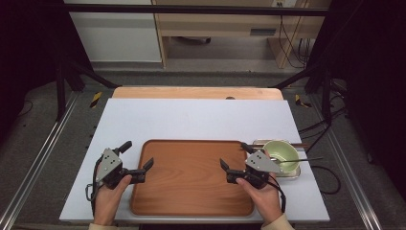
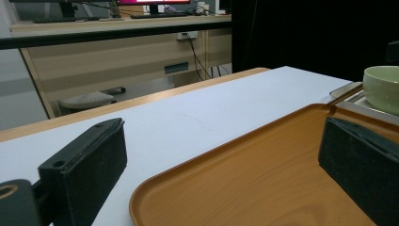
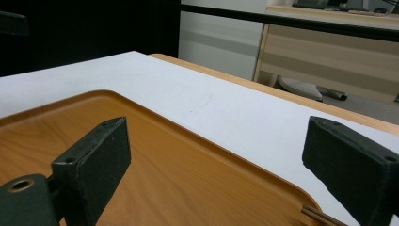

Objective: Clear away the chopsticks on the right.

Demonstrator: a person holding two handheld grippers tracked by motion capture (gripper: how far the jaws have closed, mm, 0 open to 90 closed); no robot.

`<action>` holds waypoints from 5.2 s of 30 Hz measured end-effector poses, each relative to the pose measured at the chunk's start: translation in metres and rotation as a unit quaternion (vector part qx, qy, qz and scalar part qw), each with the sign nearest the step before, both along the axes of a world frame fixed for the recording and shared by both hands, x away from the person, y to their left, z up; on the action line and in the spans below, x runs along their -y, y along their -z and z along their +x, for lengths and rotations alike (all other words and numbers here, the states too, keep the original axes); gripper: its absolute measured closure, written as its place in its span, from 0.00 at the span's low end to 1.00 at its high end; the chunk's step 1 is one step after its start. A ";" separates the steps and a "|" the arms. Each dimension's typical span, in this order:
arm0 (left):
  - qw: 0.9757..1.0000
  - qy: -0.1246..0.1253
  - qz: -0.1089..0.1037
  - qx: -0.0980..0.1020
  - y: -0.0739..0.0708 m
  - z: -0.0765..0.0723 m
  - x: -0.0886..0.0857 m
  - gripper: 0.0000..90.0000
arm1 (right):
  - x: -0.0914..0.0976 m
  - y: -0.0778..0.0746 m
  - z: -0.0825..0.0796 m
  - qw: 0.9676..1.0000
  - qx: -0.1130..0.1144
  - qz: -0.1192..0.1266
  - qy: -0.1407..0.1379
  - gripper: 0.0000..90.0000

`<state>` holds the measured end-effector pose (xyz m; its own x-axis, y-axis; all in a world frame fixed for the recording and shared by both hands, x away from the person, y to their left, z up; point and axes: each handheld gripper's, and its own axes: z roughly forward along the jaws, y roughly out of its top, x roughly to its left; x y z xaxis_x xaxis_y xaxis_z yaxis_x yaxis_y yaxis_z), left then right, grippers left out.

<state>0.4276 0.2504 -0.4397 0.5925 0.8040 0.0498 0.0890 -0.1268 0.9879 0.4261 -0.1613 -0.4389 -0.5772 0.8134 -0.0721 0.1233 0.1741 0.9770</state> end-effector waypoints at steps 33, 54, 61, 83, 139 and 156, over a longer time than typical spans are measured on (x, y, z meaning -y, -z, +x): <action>0.998 -0.062 0.007 0.021 0.006 -0.012 -0.013 0.02 | 0.041 -0.109 0.003 0.970 -0.039 -0.240 0.023 0.25; 0.995 -0.100 -0.003 0.019 0.013 -0.022 -0.028 0.03 | 0.144 -0.136 0.068 0.904 -0.099 -0.412 0.052 0.47; 0.995 -0.103 -0.004 0.019 0.014 -0.023 -0.032 0.03 | 0.154 -0.133 0.072 0.881 -0.106 -0.460 0.027 0.52; 0.995 -0.093 0.004 0.025 0.010 -0.023 -0.041 0.03 | 0.175 -0.129 0.095 0.844 -0.136 -0.518 -0.029 0.54; 0.995 -0.087 0.039 0.021 0.015 -0.025 -0.027 0.03 | 0.197 -0.045 0.120 0.778 -0.249 -0.559 -0.142 0.83; 0.995 -0.084 0.049 0.018 0.017 -0.024 -0.023 0.03 | 0.198 -0.022 0.131 0.763 -0.263 -0.567 -0.163 0.84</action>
